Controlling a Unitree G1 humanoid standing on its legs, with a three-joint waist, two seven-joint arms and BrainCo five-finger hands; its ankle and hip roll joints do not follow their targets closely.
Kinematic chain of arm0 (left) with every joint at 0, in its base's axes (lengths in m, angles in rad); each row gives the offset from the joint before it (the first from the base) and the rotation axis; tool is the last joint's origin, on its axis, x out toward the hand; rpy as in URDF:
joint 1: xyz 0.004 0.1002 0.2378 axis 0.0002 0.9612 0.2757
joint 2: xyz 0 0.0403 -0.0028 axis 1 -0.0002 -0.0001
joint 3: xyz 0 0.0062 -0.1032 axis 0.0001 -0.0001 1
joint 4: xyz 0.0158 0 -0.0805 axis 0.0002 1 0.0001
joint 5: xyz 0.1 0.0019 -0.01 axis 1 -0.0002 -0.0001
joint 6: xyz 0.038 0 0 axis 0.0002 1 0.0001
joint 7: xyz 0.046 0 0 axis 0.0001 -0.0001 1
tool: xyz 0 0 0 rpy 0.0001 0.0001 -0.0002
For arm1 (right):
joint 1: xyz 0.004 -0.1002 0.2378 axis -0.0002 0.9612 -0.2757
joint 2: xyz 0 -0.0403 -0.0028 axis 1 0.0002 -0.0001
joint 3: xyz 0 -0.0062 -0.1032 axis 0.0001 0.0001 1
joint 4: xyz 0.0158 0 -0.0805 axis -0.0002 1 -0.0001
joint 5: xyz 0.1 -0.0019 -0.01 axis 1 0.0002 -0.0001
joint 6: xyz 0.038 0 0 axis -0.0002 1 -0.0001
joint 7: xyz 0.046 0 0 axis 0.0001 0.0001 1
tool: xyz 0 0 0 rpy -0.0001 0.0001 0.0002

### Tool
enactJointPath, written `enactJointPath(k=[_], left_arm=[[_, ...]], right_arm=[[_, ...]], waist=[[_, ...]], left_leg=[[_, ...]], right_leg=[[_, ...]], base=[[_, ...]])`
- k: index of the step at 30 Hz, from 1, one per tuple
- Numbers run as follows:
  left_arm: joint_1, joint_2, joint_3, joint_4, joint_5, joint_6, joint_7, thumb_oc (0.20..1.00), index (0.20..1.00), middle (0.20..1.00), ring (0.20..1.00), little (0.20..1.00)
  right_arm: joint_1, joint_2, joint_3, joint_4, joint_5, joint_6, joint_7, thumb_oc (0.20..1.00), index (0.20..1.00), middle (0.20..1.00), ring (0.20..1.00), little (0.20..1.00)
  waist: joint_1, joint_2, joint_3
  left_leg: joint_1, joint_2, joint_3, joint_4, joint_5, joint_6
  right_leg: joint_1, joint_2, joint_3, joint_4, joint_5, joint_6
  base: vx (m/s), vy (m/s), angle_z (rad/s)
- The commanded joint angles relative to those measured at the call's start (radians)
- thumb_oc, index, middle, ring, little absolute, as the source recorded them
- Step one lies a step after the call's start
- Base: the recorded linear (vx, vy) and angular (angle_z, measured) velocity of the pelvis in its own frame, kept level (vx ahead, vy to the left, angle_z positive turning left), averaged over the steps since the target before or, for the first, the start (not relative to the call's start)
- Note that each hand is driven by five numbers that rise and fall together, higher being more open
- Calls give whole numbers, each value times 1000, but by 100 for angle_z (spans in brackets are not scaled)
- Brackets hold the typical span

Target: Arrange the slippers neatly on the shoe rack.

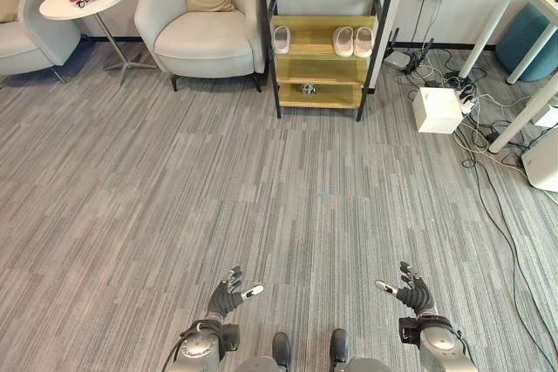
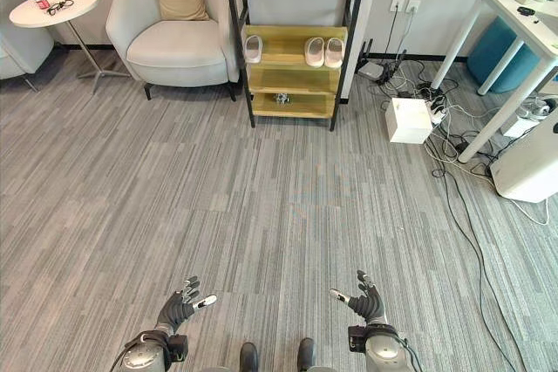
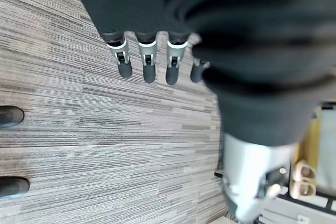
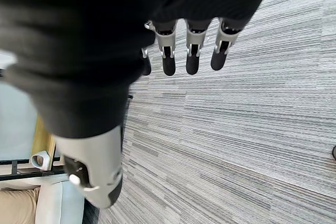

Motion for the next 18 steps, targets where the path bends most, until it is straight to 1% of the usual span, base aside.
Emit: enactJointPath(k=[1,18], left_arm=[[-23,12,21,-27,-36,-38,12,1000,1000,1000,1000,1000],[4,8,47,-16,-34,-32,12,1000,1000,1000,1000,1000]], right_arm=[[-21,-5,-10,-34,5,-40,-8,1000,1000,1000,1000,1000],[-21,4,-10,-21,22,-33,-5,1000,1000,1000,1000,1000]], waist=[[4,-26,-32],[3,-29,-29]], left_leg=[[17,64,-19,-7,-85,-62],[31,64,-18,-7,-94,-64]], right_leg=[[45,-107,23,1,-114,127],[56,-108,19,1,-118,126]], base=[[0,0,0],[4,0,0]])
